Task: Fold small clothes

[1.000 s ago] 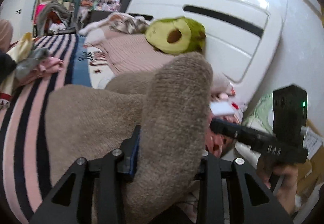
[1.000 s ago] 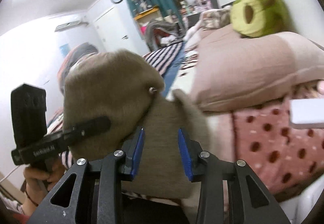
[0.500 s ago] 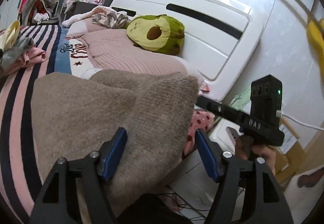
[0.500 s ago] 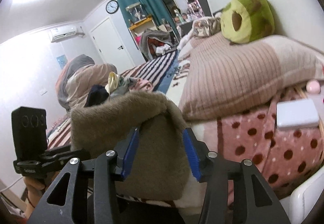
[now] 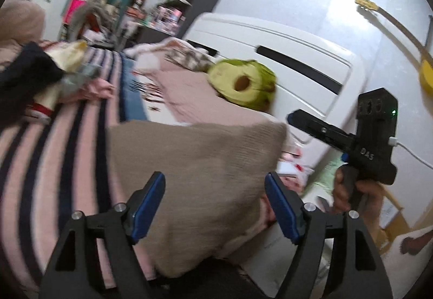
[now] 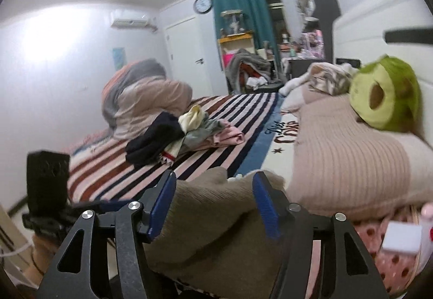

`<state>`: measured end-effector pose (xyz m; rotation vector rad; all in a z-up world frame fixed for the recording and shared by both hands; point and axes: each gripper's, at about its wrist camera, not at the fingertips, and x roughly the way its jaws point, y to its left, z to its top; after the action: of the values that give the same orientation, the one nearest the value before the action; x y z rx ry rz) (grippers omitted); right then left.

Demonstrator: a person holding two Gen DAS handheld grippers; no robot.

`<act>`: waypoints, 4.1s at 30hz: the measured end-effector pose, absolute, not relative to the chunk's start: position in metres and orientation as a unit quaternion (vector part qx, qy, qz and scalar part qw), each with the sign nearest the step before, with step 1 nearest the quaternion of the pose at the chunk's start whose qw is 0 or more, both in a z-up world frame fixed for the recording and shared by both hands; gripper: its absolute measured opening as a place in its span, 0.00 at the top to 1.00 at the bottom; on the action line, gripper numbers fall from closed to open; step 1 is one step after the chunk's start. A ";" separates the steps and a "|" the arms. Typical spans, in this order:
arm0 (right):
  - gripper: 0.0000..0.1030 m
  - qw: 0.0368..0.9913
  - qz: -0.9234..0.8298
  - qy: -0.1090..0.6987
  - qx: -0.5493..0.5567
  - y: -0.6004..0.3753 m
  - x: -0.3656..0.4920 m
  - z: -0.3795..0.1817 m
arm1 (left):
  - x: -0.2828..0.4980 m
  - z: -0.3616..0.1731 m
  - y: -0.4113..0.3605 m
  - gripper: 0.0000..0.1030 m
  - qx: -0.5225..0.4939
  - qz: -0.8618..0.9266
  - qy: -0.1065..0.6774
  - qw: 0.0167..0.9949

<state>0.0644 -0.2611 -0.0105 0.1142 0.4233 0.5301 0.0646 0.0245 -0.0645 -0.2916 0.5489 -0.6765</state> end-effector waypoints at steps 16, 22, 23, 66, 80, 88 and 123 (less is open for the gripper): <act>0.83 0.874 0.278 0.386 -0.101 -0.222 0.097 -0.064 | 0.075 -0.087 0.062 0.29 -0.169 -0.299 0.273 0.899; 0.86 0.879 0.247 0.401 -0.066 -0.262 0.081 -0.082 | 0.075 -0.083 0.051 0.29 -0.152 -0.306 0.274 0.899; 0.86 0.881 0.239 0.405 -0.052 -0.273 0.079 -0.086 | 0.076 -0.083 0.048 0.29 -0.151 -0.309 0.276 0.898; 0.01 0.792 0.310 0.447 0.276 -0.350 0.129 -0.163 | 0.164 -0.166 0.030 0.20 -0.309 -0.370 0.425 0.766; 0.07 0.788 0.356 0.444 0.235 -0.316 0.161 -0.181 | 0.194 -0.185 0.015 0.19 -0.354 -0.392 0.422 0.737; 0.47 0.780 0.399 0.417 0.241 -0.303 0.159 -0.172 | 0.188 -0.168 0.014 0.33 -0.325 -0.386 0.407 0.761; 0.32 0.787 0.412 0.426 0.171 -0.257 0.132 -0.142 | 0.135 -0.157 0.101 0.12 -0.265 -0.309 0.410 0.816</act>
<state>0.1315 -0.2566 -0.1419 0.3694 0.9181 0.8869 0.1349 0.1007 -0.1566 -0.5660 0.8753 -0.6587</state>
